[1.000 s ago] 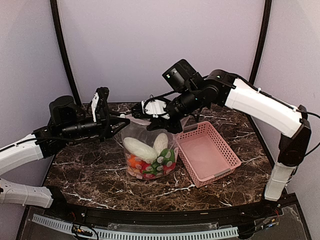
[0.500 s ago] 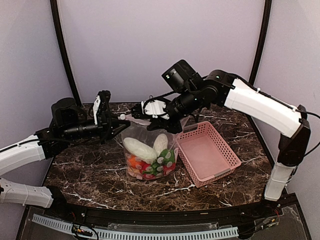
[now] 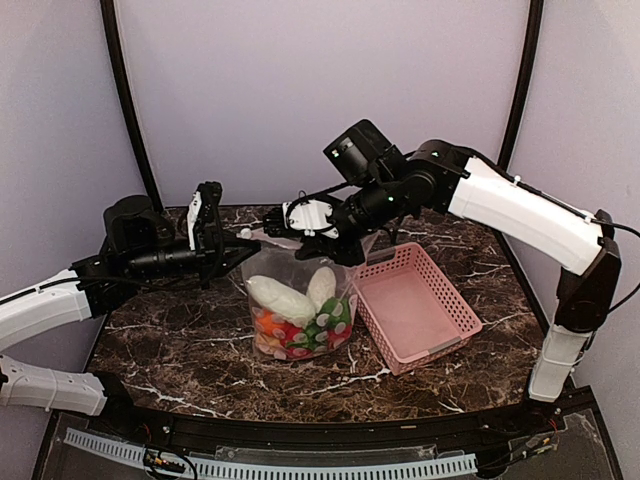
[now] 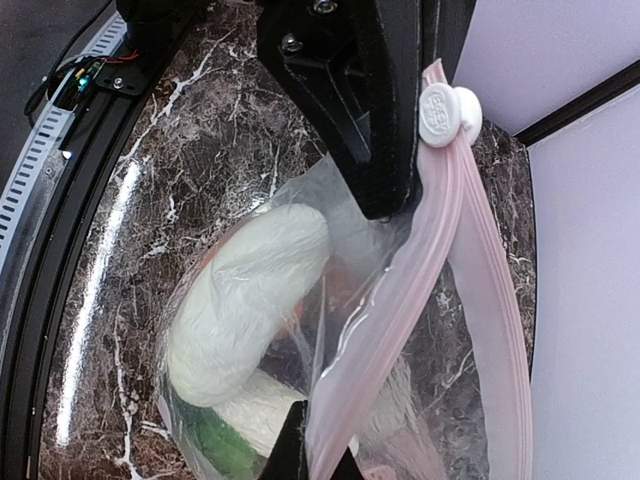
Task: Place the food in the zip-top bag and seal the zipper
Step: Pass from the right arm to the left, then zip the zipper on the zipper food storage bag.
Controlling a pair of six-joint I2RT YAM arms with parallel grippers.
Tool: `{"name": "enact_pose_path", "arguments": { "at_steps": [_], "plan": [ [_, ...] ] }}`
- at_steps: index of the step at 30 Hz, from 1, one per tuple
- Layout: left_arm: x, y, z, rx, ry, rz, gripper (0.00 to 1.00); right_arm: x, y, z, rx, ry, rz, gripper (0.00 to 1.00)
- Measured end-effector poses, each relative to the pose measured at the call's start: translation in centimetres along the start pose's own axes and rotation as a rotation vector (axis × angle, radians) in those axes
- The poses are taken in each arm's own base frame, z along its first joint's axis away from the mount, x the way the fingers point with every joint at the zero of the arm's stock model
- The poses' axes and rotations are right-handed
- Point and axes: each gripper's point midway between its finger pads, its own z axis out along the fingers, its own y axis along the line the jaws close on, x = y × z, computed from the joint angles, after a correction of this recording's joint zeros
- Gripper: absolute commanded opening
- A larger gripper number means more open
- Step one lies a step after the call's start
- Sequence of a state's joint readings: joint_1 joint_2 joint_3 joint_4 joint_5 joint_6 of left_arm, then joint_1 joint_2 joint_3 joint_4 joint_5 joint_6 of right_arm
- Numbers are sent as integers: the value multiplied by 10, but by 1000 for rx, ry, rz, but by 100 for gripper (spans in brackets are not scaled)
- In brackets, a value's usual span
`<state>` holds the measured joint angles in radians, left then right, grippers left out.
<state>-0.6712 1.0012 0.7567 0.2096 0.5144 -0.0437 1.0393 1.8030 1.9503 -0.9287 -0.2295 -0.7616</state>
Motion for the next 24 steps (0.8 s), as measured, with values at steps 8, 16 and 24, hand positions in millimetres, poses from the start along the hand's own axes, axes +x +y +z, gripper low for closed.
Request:
{"name": "enact_pose_path", "arguments": {
  "at_steps": [8,16,24],
  "plan": [
    [-1,-4,-1,18,-3,2,1,8,-8,4,18,24,16,28],
    [2,-7,-2,33,23,2,1,-28,-12,-14,-9,-101,14,35],
    [4,-7,-1,41,60,37,1,-64,-19,-13,-59,-225,46,34]
  ]
}}
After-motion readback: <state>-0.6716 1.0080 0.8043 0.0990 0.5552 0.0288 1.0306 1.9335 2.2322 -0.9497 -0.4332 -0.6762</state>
